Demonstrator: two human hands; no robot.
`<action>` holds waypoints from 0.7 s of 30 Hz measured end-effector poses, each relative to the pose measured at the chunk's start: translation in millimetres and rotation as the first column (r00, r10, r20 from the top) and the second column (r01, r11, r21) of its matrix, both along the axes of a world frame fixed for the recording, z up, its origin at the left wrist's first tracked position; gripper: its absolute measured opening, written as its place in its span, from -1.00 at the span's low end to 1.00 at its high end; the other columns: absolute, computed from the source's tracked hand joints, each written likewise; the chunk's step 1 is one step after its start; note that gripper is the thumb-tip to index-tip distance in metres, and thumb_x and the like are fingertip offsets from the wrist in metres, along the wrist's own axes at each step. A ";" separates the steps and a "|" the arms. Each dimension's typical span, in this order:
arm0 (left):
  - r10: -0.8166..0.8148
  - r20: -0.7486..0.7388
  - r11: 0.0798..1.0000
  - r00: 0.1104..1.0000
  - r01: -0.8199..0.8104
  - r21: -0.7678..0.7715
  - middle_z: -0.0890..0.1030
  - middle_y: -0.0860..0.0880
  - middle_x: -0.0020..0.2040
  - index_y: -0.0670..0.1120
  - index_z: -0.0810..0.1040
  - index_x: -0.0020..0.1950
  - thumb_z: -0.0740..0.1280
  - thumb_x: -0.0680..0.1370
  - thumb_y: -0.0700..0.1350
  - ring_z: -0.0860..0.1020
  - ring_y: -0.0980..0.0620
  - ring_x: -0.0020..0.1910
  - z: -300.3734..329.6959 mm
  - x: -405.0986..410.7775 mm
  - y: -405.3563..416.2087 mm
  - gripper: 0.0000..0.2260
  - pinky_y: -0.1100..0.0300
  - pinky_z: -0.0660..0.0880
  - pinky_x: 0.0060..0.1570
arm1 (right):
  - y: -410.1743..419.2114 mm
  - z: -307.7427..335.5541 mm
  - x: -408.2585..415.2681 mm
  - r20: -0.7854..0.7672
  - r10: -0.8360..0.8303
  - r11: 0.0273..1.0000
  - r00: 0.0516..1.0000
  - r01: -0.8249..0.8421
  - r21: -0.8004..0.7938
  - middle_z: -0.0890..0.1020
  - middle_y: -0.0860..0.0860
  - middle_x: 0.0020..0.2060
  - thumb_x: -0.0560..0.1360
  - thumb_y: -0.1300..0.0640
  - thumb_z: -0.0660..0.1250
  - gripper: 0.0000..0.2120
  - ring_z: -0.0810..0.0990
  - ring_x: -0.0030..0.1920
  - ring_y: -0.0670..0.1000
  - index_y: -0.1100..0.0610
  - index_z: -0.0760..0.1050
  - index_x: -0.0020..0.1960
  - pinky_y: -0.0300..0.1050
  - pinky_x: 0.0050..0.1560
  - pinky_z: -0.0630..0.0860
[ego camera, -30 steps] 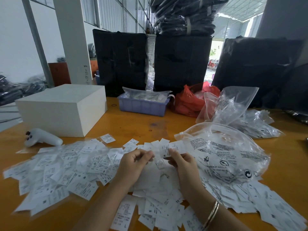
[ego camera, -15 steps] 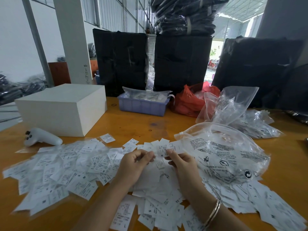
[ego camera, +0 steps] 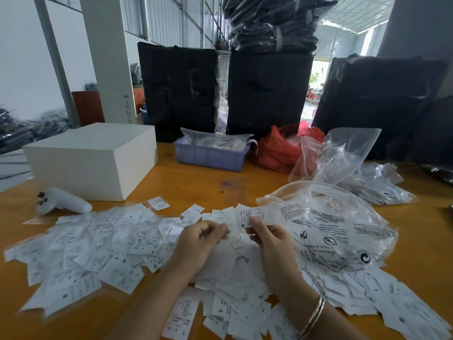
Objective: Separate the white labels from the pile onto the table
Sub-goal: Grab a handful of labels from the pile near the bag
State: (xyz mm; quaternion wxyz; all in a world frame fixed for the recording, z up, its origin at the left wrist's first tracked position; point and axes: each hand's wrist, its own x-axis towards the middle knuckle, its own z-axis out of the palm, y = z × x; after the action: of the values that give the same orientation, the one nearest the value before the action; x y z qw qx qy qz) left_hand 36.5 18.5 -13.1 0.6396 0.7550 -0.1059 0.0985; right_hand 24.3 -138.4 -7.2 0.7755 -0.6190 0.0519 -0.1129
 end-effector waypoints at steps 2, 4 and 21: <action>0.000 0.006 1.000 1.000 0.000 0.004 0.68 0.14 -0.25 0.03 0.65 -0.22 0.32 0.33 0.22 0.59 0.29 -0.27 -0.1 -0.1 -0.1 -0.71 0.48 0.44 -0.22 | -0.8 -1.3 0.8 -0.031 0.017 1.000 0.999 -0.018 -0.022 0.70 -0.02 -0.27 0.37 -0.05 0.45 -0.78 0.64 -0.16 -0.05 0.11 0.64 -0.23 -0.19 -0.12 0.51; 0.003 0.004 1.000 1.000 -0.003 0.001 0.68 0.15 -0.25 0.02 0.65 -0.20 0.31 0.34 0.21 0.59 0.29 -0.26 0.7 -0.1 0.5 -0.71 0.47 0.44 -0.23 | -0.2 -1.2 0.8 -0.042 0.045 0.997 0.998 -0.047 -0.061 0.70 -0.04 -0.29 0.40 -0.01 0.45 -0.80 0.63 -0.24 -0.14 0.13 0.63 -0.20 -0.31 -0.22 0.51; -0.038 -0.037 0.999 0.999 0.037 -0.029 0.69 0.13 -0.22 0.02 0.63 -0.11 0.43 0.47 -0.25 0.64 0.23 -0.24 1.8 -0.4 0.8 -0.84 0.47 0.48 -0.25 | 7.4 3.8 -3.4 0.018 0.083 0.986 0.996 -0.080 -0.144 0.66 -0.02 -0.40 0.48 0.21 0.39 -0.93 0.59 -0.39 -0.14 0.16 0.59 -0.18 -0.36 -0.38 0.46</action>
State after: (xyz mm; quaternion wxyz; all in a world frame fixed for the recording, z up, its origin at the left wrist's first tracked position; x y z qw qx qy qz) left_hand 36.1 19.3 -11.3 0.6537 0.7456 -0.1065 0.0735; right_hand 20.9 -130.9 -3.4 0.7336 -0.6733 0.0089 -0.0921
